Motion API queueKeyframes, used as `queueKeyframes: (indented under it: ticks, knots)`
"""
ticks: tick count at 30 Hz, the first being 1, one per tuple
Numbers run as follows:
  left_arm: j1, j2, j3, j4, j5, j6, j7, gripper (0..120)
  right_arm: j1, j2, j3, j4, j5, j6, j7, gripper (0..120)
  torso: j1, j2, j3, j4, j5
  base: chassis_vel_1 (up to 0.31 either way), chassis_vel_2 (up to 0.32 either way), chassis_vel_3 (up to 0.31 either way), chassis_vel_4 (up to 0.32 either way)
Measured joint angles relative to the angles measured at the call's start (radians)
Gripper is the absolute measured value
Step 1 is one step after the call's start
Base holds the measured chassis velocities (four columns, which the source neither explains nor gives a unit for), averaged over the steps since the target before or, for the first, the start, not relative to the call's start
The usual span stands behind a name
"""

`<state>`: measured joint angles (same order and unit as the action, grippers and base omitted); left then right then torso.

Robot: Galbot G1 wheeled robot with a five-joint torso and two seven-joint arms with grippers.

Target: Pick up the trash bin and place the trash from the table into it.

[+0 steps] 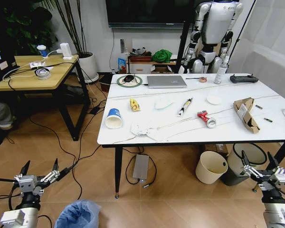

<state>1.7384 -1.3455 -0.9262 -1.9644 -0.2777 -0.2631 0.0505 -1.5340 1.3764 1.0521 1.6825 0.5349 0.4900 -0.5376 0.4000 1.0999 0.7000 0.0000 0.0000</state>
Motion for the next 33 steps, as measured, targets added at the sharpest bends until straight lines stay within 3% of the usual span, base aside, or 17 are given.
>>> queueKeyframes:
  ticks: [14,33]
  knots:
    - [-0.016,0.014,0.006,0.022,-0.040,0.005,0.021,100,-0.006,0.003,0.012,0.012,-0.002,-0.003,0.001,100,-0.004,-0.009,-0.005,-0.0001,-0.0001,0.000,0.000,0.000,0.000]
    - [-0.004,0.008,0.005,0.019,-0.042,0.012,0.024,100,0.002,0.011,0.010,0.011,-0.003,0.000,0.001,100,-0.050,-0.112,-0.062,-0.0001,0.0000,0.000,0.000,0.000,0.000]
